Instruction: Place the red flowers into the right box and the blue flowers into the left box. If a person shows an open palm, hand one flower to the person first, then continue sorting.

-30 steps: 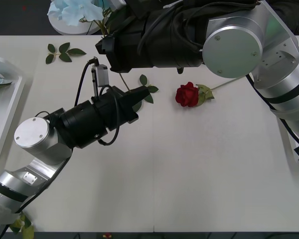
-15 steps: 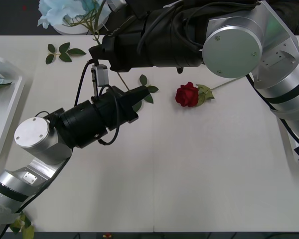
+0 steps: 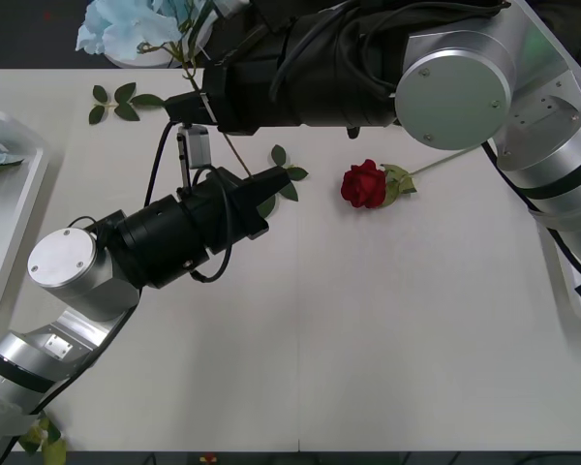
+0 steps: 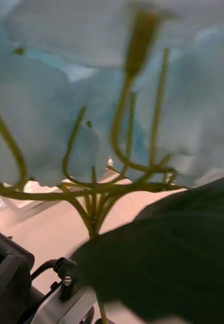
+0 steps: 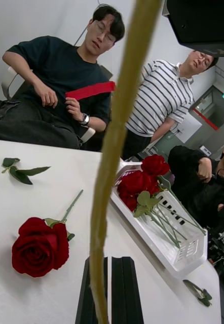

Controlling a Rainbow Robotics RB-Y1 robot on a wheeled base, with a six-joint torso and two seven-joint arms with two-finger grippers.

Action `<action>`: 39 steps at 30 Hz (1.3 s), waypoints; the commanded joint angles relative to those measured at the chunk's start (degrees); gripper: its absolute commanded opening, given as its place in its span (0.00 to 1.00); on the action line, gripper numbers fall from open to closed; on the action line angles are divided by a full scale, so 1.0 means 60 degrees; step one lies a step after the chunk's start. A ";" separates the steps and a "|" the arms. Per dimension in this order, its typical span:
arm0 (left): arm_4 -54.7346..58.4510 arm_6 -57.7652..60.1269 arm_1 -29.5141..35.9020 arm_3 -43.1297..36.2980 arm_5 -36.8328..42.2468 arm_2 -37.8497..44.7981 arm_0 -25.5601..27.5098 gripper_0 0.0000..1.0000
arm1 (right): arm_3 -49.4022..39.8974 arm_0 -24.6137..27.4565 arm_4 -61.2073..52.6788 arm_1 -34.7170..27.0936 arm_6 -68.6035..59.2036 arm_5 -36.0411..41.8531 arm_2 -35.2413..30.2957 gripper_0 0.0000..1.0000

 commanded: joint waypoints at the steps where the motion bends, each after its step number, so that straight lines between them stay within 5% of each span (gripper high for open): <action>1: 0.0006 -0.0567 0.0047 -0.0116 -0.0128 -0.0040 -0.0379 0.00 | -0.0158 -0.0669 -0.0031 -0.0759 0.0028 0.0091 0.0037 0.96; 14: 0.0841 -0.0420 0.2083 -0.0101 -0.0099 0.1161 0.0031 0.00 | -0.0026 -0.0727 -0.0295 -0.2473 0.2665 0.1688 0.0037 0.96; 26: 0.1369 0.1176 0.5232 0.0001 0.1688 0.4545 0.2169 0.00 | 0.1907 -0.0742 -0.0251 -0.3382 0.6532 0.2274 0.0095 0.96; 34: -0.0389 0.2290 0.6345 0.2184 0.5189 0.7680 0.3283 0.00 | 0.3475 -0.0742 0.0760 -0.3352 0.9520 0.2538 0.0564 0.96; 39: -0.0579 0.2202 0.7107 0.4191 0.5848 0.7958 0.3312 0.00 | 0.4017 -0.0742 0.1521 -0.3323 1.0627 0.2508 0.1194 0.96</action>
